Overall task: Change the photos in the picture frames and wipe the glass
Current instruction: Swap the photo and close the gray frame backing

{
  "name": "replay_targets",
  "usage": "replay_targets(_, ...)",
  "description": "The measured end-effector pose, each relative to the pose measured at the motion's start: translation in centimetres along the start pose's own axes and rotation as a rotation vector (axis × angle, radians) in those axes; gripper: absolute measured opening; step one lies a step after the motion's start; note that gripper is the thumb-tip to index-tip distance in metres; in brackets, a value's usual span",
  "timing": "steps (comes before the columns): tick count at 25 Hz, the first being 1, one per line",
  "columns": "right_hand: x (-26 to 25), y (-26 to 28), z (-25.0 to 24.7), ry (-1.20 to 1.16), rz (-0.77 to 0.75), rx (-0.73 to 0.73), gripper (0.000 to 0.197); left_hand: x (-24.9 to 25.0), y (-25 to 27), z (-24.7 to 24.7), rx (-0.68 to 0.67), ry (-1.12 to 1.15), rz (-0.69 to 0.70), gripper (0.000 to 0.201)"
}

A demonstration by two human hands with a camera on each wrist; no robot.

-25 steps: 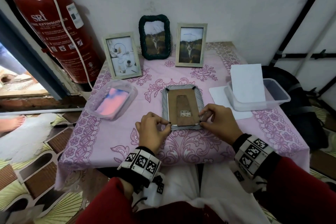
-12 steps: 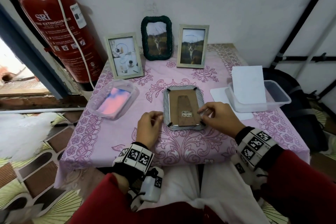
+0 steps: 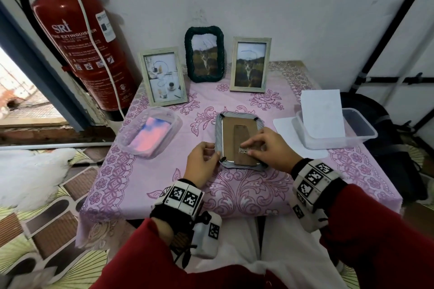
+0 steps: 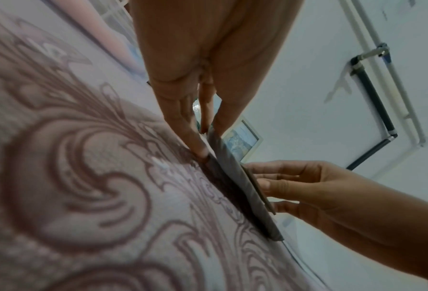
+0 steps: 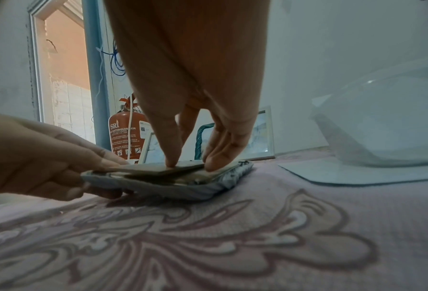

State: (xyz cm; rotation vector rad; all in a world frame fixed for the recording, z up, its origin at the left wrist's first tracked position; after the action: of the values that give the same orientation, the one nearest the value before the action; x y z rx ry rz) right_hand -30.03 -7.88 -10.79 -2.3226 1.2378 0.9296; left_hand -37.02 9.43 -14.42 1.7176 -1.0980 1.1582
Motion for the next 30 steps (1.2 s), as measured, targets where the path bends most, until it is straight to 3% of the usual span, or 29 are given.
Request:
replay_targets(3, -0.6, -0.2, -0.2, 0.016, -0.032, 0.030, 0.026, 1.0, 0.7, 0.6, -0.076, 0.271, -0.005, 0.014)
replay_targets(6, -2.0, -0.5, -0.8, -0.021, -0.054, 0.095, 0.026, 2.6, 1.1, 1.1, -0.094, 0.389, 0.114, 0.021)
replay_targets(13, -5.4, -1.0, -3.4, -0.434, -0.119, 0.341, 0.012, 6.6, 0.9, 1.4, -0.077, 0.308, 0.375, 0.035)
replay_targets(19, -5.8, -1.1, -4.6, -0.577, -0.144, 0.435, 0.007, 7.5, 0.6, 1.4, -0.108, 0.173, 0.484, 0.038)
replay_targets(21, -5.5, -1.3, -4.9, -0.663, -0.124, 0.435, 0.006, 6.7, -0.2, 0.9, 0.006, 0.081, 0.455, 0.036)
replay_targets(23, -5.0, -1.5, -4.9, -0.749, -0.062, 0.428, 0.004, 5.6, -1.2, 0.2, 0.077, 0.113, 0.335, 0.047)
replay_targets(26, -3.4, -1.8, -3.9, -0.822, 0.013, 0.426, 0.009, 4.3, -2.0, -0.3, 0.010, 0.372, 0.197, 0.059)
replay_targets(30, -1.0, -1.7, -1.5, -0.891, 0.090, 0.401, 0.023, 3.4, -2.4, -0.8, 0.013, 0.454, 0.185, 0.058)
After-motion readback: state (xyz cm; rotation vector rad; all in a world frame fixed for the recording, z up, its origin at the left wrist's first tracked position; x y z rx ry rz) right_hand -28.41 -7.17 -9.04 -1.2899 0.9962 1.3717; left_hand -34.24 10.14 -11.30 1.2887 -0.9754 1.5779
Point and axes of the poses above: each hand's wrist, its own y-axis away from the middle knuckle, its own z-axis out of the palm, x = y × z, the point moved 3 cm from there along -y, towards the middle knuckle, and after that the axes turned 3 degrees about -x, right-handed, at the moved point
